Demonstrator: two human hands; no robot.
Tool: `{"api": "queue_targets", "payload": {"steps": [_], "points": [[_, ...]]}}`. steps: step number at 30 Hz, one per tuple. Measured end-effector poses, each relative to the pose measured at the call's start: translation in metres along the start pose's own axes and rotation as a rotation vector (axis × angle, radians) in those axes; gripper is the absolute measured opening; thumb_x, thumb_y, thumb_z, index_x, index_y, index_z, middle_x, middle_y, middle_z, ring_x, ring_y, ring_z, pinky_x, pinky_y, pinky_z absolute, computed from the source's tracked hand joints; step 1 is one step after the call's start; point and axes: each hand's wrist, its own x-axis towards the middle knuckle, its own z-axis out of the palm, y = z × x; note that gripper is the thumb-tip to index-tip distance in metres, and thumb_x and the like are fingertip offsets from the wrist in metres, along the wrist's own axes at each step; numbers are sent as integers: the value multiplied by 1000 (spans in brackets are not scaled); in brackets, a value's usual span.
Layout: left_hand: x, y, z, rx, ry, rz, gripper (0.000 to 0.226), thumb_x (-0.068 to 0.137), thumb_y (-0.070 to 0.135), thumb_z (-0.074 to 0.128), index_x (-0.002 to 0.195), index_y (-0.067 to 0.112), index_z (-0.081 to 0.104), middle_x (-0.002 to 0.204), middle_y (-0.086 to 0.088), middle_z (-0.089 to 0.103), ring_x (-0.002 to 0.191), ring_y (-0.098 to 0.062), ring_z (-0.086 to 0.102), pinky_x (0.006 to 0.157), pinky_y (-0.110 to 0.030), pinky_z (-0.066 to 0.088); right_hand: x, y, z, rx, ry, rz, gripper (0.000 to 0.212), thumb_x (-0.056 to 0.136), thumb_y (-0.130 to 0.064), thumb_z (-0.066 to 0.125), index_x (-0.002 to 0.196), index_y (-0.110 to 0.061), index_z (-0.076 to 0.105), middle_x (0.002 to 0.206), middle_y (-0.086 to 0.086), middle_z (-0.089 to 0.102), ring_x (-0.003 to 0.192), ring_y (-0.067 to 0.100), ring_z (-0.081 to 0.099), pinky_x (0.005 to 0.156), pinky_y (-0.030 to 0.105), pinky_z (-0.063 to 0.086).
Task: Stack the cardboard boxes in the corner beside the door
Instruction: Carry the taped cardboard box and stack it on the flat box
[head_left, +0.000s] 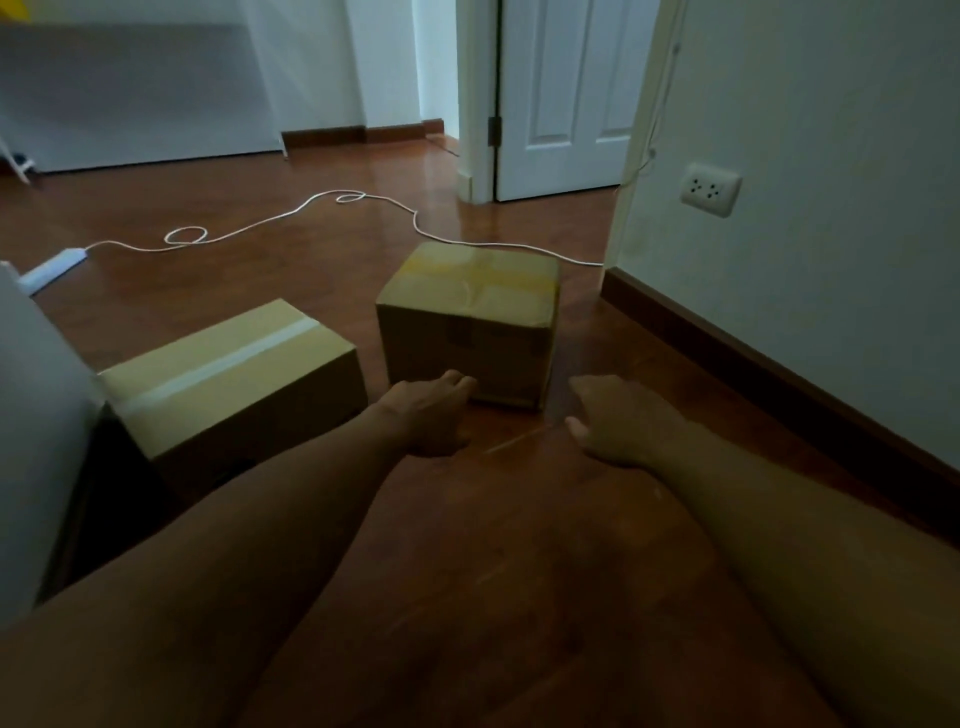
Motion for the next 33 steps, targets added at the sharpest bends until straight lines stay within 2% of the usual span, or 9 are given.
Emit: {"api": "queue_targets", "payload": {"steps": [2, 4, 6, 11, 15, 21, 26, 30, 33], "points": [[-1, -9, -6, -38, 33, -20, 77, 90, 50, 57, 152, 19, 23, 151, -5, 36, 122, -29, 55, 90, -48, 52, 15, -20, -12, 34, 48, -23, 45, 95, -38, 53, 130, -11, 52, 124, 16, 62, 105, 34, 62, 88, 47, 54], [0, -17, -8, -46, 60, -26, 74, 90, 50, 57, 151, 19, 25, 148, -6, 39, 120, -29, 56, 88, -47, 53, 32, -39, -16, 40, 77, -48, 45, 95, -38, 53, 129, -9, 52, 115, 14, 63, 98, 33, 63, 83, 46, 56], [-2, -26, -10, -34, 80, -44, 74, 90, 49, 58, 150, 19, 27, 147, -7, 40, 119, -29, 57, 88, -47, 54, 49, -54, -18, -5, 78, -83, 45, 95, -35, 53, 129, -6, 52, 120, 17, 62, 106, 36, 62, 88, 47, 54], [-14, -43, -6, -32, 70, -110, 76, 90, 49, 60, 151, 18, 27, 148, -7, 39, 118, -28, 56, 83, -40, 55, 72, -66, -26, -28, 61, -96, 40, 91, -32, 57, 122, -6, 55, 123, 19, 59, 111, 38, 59, 90, 46, 53], [-17, -52, -3, -20, 37, -131, 78, 87, 54, 61, 149, 19, 30, 145, -5, 40, 118, -27, 56, 82, -40, 55, 75, -71, -27, -16, 86, -103, 43, 89, -33, 57, 123, -6, 54, 125, 19, 57, 113, 37, 58, 87, 40, 50], [0, -54, -16, -21, 82, -153, 71, 86, 47, 64, 144, 18, 35, 139, -6, 44, 112, -26, 56, 72, -33, 44, 82, -54, -5, -61, 30, -124, 44, 93, -35, 55, 126, -6, 48, 129, 18, 48, 120, 37, 49, 96, 47, 47], [20, -45, -7, -7, 61, -167, 71, 88, 47, 61, 146, 16, 34, 143, -8, 43, 122, -28, 52, 85, -39, 50, 106, -33, 8, -52, 48, -136, 57, 91, -36, 57, 137, -6, 42, 140, 18, 39, 132, 38, 38, 103, 50, 42], [49, -47, -7, -1, 76, -185, 75, 87, 46, 62, 147, 15, 33, 148, -10, 38, 127, -29, 49, 93, -43, 51, 132, -21, 15, 72, 147, -121, 56, 89, -37, 58, 134, -6, 45, 137, 17, 43, 129, 37, 41, 104, 49, 40], [77, -55, -10, 22, 95, -165, 77, 86, 46, 63, 148, 13, 30, 151, -11, 35, 131, -30, 45, 94, -45, 51, 145, -7, 32, 123, 178, -72, 61, 89, -37, 56, 141, -7, 41, 147, 15, 39, 143, 35, 28, 115, 53, 26]]}}
